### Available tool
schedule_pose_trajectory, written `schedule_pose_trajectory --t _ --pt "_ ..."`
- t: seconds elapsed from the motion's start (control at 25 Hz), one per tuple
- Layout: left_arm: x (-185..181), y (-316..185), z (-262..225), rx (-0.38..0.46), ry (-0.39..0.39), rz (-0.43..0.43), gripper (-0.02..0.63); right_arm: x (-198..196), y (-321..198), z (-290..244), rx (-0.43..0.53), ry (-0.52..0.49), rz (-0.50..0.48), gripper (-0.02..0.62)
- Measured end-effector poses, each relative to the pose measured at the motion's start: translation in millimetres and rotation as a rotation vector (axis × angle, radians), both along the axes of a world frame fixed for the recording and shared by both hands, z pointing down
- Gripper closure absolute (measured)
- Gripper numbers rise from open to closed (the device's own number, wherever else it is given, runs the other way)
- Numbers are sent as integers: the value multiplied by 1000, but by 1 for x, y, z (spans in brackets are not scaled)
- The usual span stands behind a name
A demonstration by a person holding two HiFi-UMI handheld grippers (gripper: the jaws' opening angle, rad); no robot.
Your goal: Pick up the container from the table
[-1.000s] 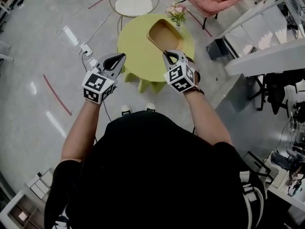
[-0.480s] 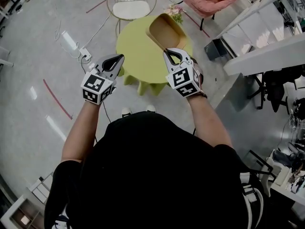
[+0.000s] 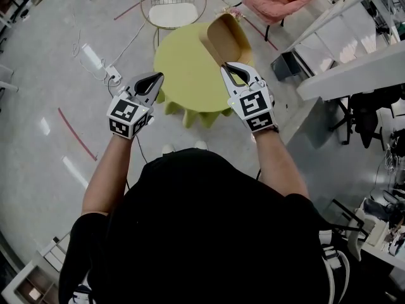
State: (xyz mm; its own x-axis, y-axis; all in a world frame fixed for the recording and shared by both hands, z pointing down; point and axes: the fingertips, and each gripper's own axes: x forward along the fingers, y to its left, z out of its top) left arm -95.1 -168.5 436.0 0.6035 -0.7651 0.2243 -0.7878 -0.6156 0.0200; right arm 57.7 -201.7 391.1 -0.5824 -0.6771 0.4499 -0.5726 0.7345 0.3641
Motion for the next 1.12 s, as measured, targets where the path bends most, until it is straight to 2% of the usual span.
schedule_pose_trajectory --t 0.48,1.12 --pt "-10 -8 -8 14 6 -26 591 18 -6 10 -32 -14 37 569" --pt "-4 -8 -12 19 12 -25 591 25 -11 14 -37 -12 38 571"
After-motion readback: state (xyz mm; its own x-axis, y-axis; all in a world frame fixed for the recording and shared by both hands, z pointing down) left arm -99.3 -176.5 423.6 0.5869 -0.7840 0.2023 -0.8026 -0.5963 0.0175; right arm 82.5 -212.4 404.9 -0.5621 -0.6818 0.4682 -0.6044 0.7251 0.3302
